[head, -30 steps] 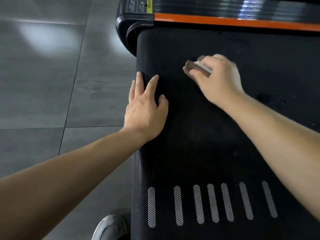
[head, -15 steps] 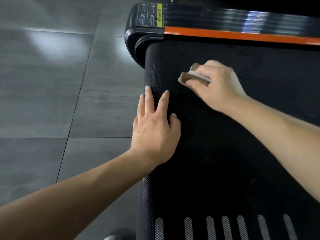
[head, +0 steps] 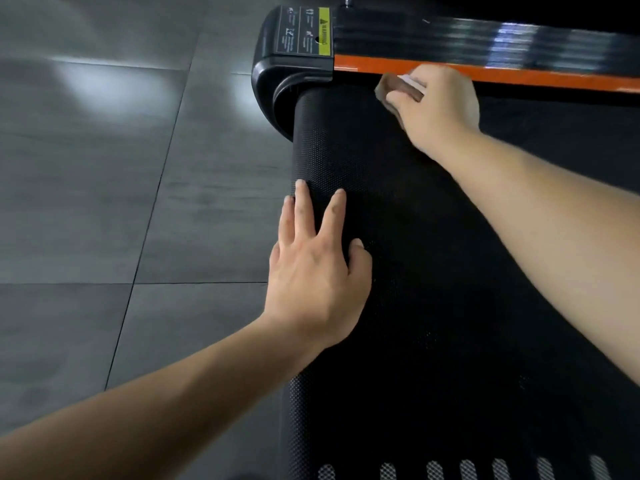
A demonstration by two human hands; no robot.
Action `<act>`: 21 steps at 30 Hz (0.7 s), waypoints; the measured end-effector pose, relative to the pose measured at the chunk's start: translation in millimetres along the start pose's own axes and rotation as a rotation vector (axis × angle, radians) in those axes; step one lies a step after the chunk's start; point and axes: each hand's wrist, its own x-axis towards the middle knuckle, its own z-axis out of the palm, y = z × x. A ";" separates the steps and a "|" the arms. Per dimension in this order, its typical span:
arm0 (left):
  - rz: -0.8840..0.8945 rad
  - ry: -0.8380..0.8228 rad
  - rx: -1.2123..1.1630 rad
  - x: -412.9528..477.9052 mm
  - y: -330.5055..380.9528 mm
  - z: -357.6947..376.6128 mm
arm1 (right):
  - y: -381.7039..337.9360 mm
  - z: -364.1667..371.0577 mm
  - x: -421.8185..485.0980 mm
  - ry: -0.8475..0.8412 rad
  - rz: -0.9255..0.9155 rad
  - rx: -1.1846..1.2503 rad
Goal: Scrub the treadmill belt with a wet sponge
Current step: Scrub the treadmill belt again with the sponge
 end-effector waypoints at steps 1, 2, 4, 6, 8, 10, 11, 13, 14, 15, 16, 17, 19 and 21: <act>0.002 0.005 0.001 0.2 -0.1 0.1 | -3.6 5.7 0.2 0.028 0.019 -0.007; 0.002 0.008 -0.001 0.1 -0.4 0.0 | -10.9 10.3 -5.3 0.027 -0.024 0.008; -0.001 0.007 -0.006 0.5 -0.9 -0.5 | -26.6 16.0 -21.3 -0.058 -0.173 0.054; -0.002 0.007 -0.002 1.0 -1.3 -0.5 | -28.1 16.4 -17.6 -0.069 -0.209 0.003; 0.000 -0.003 0.003 0.3 -1.0 -0.4 | -23.4 15.1 2.6 -0.016 -0.082 -0.097; 0.000 -0.009 -0.001 0.1 -1.2 -0.3 | -20.2 15.2 12.2 0.024 0.014 -0.137; 0.000 -0.006 -0.001 0.1 -1.2 -0.3 | -20.6 15.6 8.7 0.017 -0.013 -0.124; -0.004 0.003 -0.002 0.1 -1.5 -0.3 | -18.3 12.6 -7.1 -0.054 -0.131 -0.038; -0.005 0.002 -0.004 0.5 -1.4 -0.3 | -11.7 8.3 -13.6 -0.093 -0.166 -0.011; -0.005 -0.001 -0.004 0.6 -1.2 -0.3 | -1.9 0.2 -14.7 -0.109 -0.151 -0.019; -0.003 -0.004 -0.002 0.2 -0.8 -0.6 | 9.8 -8.5 -9.8 -0.084 -0.090 -0.058; -0.001 -0.011 -0.003 -0.2 0.0 -0.8 | 22.9 -17.5 -2.1 -0.043 0.017 -0.104; -0.001 -0.016 -0.013 -0.6 0.8 -1.2 | 43.6 -30.7 8.4 0.023 0.206 -0.115; 0.004 -0.007 -0.009 -1.0 0.1 -1.3 | 44.8 -29.8 -1.3 0.013 0.177 -0.050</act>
